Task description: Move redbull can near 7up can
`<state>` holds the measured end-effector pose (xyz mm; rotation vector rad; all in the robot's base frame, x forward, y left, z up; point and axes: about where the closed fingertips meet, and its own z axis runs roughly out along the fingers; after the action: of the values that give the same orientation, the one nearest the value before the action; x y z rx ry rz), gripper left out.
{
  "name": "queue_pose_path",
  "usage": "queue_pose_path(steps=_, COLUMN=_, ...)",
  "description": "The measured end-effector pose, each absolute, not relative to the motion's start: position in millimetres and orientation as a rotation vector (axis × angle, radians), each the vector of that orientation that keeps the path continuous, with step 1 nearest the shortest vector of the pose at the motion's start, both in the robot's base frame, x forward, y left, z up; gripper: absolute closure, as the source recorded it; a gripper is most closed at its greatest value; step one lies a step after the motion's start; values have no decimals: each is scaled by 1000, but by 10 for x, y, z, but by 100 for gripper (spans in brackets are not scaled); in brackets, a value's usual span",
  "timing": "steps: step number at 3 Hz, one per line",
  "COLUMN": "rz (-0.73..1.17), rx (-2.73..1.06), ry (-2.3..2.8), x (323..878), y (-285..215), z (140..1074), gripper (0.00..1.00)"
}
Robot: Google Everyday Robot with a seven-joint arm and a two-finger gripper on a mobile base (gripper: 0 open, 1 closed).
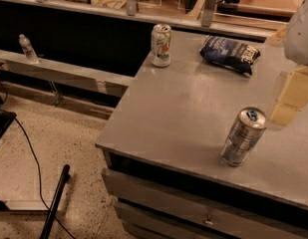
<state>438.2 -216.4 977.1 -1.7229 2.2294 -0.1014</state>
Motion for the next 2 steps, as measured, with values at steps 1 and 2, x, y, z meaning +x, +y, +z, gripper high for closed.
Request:
queue_pose_path(steps=1, rz=-102, rx=-1723, ry=2229, x=4382, y=-2164, z=9771, gripper=0)
queue_pose_path(steps=2, rz=-65, rx=-1744, ry=2222, x=4280, y=-2071, z=9696, gripper=0)
